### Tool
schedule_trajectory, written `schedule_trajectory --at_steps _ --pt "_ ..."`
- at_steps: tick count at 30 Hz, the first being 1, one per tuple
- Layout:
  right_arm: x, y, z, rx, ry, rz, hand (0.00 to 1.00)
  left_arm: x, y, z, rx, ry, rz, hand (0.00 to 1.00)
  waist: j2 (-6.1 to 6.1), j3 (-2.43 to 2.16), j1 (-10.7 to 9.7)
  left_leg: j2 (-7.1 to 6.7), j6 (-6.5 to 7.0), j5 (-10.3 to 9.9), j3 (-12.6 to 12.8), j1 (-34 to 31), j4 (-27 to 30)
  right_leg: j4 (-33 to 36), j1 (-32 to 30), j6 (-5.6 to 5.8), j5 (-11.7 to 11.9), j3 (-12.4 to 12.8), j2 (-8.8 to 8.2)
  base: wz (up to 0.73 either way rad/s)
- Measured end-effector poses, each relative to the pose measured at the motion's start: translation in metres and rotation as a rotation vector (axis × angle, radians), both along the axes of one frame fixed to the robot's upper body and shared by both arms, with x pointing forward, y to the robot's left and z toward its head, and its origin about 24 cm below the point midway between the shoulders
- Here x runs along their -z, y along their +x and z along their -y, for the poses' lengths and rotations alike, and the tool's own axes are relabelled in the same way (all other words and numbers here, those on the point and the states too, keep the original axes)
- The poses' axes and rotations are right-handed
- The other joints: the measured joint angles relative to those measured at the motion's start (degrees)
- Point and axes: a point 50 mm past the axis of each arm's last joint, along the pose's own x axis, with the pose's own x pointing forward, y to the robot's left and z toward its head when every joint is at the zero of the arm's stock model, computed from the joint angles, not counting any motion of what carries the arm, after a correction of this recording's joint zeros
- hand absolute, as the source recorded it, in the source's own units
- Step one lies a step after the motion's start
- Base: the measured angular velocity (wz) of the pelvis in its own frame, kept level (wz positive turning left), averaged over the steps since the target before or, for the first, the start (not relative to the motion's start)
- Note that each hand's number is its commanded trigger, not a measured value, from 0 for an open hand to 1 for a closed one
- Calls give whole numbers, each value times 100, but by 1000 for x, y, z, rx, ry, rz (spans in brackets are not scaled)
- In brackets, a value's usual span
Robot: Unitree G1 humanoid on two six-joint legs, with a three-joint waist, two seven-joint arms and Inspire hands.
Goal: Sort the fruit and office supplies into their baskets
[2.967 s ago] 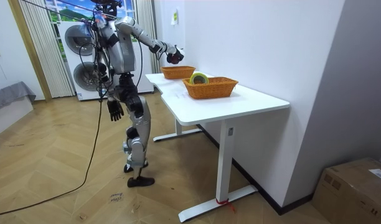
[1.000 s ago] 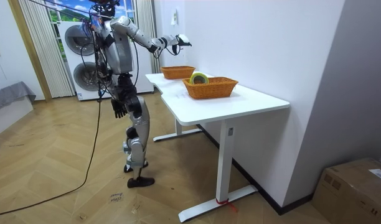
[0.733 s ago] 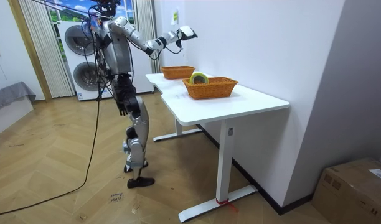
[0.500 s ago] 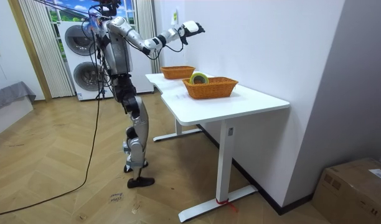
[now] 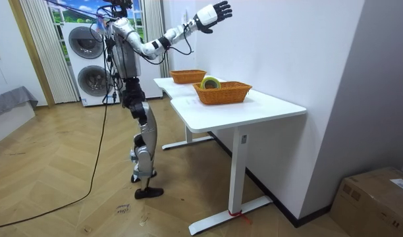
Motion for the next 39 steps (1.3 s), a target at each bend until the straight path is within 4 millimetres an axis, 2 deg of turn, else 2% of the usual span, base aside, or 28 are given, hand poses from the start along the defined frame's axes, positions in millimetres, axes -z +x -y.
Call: schedule_trajectory --at_steps 5,7,10,13,16,20,22,25,30,35,39 --pt "5 -16 18 92 63 45 0 0 0 0 5 5 7 0 71 21 -253 62 -21 -63 210 86 -12 0 -9 -11 7 191 63 -24" --pt "8 -24 30 137 143 80 0 -1 2 0 4 9 27 0 111 31 -351 82 -28 -68 282 145 -43 0 -5 -19 12 278 91 -18" --pt "18 -35 42 205 204 102 0 -2 0 -1 2 30 43 0 162 6 -449 132 -58 -86 440 203 -88 -1 -23 -42 26 383 140 -27" --pt "26 -44 51 249 278 116 0 -1 -5 0 10 37 34 0 211 -9 -586 151 -77 -99 476 238 -105 -3 -5 -47 29 433 170 -12" --pt "48 -68 70 360 385 124 0 -1 -12 0 7 43 28 0 258 -35 -612 180 -107 -121 549 293 -142 -81 40 -85 53 525 220 -14" --pt "67 -91 86 479 476 119 0 0 -19 2 2 39 16 0 282 -2 -739 200 -118 -126 619 280 -135 -75 10 -95 60 555 234 -9" --pt "74 -106 95 552 516 128 0 0 -22 3 0 38 11 0 352 17 -781 226 -124 -147 695 279 -120 -74 -5 -108 68 597 252 -15" --pt "85 -123 107 650 599 162 0 0 -22 2 -8 61 11 0 353 20 -879 239 -139 -154 695 268 -119 -88 -8 -114 65 608 269 0" --pt "135 -161 129 947 843 152 0 0 -21 2 -8 59 19 0 297 10 -1039 248 -164 -159 704 273 -107 -101 -20 -144 25 640 292 -3" --pt "177 -201 136 1200 959 119 0 -1 -18 1 -7 62 42 0 289 4 -1138 265 -185 -173 726 259 -136 -165 -72 -150 4 640 309 -2" --pt "213 -236 133 1382 1083 63 0 -3 -18 -1 -19 66 52 0 302 0 -1188 267 -198 -180 726 223 -177 -144 -100 -159 -4 675 332 -3"
